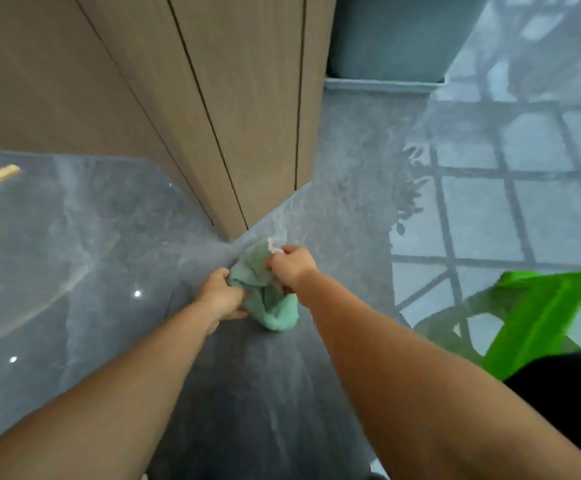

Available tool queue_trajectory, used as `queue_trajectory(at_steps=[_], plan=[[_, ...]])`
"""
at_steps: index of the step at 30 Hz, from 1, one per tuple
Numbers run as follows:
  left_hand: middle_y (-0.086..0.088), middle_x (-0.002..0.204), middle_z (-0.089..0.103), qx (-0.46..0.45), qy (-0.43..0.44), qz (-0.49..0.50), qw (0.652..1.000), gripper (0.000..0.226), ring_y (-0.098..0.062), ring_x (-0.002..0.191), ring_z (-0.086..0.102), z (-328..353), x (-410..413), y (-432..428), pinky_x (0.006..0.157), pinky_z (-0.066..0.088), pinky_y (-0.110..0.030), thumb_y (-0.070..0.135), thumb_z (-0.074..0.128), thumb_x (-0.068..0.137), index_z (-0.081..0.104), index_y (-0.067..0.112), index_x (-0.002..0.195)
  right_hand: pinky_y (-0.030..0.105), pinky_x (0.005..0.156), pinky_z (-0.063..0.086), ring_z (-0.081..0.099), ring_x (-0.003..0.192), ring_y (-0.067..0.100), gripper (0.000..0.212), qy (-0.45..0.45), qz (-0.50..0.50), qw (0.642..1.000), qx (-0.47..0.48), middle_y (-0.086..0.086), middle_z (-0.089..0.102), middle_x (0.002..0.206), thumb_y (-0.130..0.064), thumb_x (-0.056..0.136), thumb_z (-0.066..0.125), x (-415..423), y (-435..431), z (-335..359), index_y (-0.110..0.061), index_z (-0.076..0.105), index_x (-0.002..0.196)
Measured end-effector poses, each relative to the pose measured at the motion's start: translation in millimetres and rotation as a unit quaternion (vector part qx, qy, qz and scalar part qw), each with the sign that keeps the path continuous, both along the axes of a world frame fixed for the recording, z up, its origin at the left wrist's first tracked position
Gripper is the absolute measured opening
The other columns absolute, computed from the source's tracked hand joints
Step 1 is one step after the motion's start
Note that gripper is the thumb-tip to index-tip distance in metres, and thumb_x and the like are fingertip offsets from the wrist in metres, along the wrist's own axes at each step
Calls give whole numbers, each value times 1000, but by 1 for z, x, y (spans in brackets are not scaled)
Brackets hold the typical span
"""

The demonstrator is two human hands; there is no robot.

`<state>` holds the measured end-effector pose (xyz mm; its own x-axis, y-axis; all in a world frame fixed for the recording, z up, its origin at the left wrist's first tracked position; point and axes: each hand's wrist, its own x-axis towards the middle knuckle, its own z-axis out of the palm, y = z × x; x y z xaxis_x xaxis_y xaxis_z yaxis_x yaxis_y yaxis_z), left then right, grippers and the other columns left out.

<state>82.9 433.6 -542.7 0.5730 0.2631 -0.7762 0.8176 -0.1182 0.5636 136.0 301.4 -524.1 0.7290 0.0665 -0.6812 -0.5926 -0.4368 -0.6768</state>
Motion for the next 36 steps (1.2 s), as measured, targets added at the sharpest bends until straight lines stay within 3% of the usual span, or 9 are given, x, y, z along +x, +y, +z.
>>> queue_trajectory(at_steps=[3,6,9,15,22,25,29,33,36], plan=[[-16,117,71,-19,-49,-73,996,36,-31,80,70,57,55,-13,63,63,-40,6,58,93,53,15,128,43,68,60,64,57,25,16,-30,-44,997,63,11,63,69,-20,91,57,33,-49,79,-12,61,78],[-12,109,68,-78,-128,-150,977,47,-24,70,67,125,103,-54,58,61,-33,4,52,96,49,27,138,43,65,62,68,58,27,7,-136,-110,981,79,16,67,80,-7,85,62,37,-110,167,-5,64,92],[-7,96,71,-199,-199,-244,928,44,-14,55,72,195,124,-132,52,58,-25,-3,46,94,60,30,119,29,50,55,69,53,25,16,-243,-215,943,73,12,64,82,2,78,63,4,-179,248,-9,61,90],[4,66,77,-365,-221,-383,820,30,-14,56,73,297,54,-270,52,59,-26,-4,54,91,66,24,95,42,69,56,64,74,27,26,-364,-380,850,-10,14,63,90,5,79,58,-109,-262,353,-17,61,92],[-21,106,71,-423,-197,-457,757,47,-32,81,69,379,-21,-351,75,63,-37,-10,49,94,52,10,137,27,51,55,64,58,13,29,-414,-466,780,-55,4,65,80,10,83,50,-210,-332,421,-14,61,95],[-28,123,64,-380,-173,-499,759,54,-41,101,67,379,-31,-363,92,57,-46,-5,49,96,41,10,147,29,53,55,63,59,11,27,-368,-490,783,-106,5,62,85,5,84,53,-228,-355,409,-20,60,93],[-21,132,58,-287,-153,-566,757,53,-39,102,68,363,-30,-358,92,57,-44,5,54,97,40,10,147,39,62,59,60,65,16,12,-174,-436,863,-187,4,62,82,-6,85,62,-240,-365,369,-16,61,91],[-17,134,59,-235,-167,-572,768,48,-33,92,72,348,-10,-347,78,62,-35,12,58,95,46,12,141,38,54,60,65,76,30,27,-119,-365,870,-310,12,63,89,-19,83,66,-227,-368,362,-7,62,106],[-14,123,65,-210,-184,-562,779,36,-30,86,73,341,14,-331,80,62,-37,14,60,93,55,12,129,39,74,53,62,100,40,47,-54,-244,831,-498,20,66,110,-33,76,70,-212,-372,381,-2,59,109]])
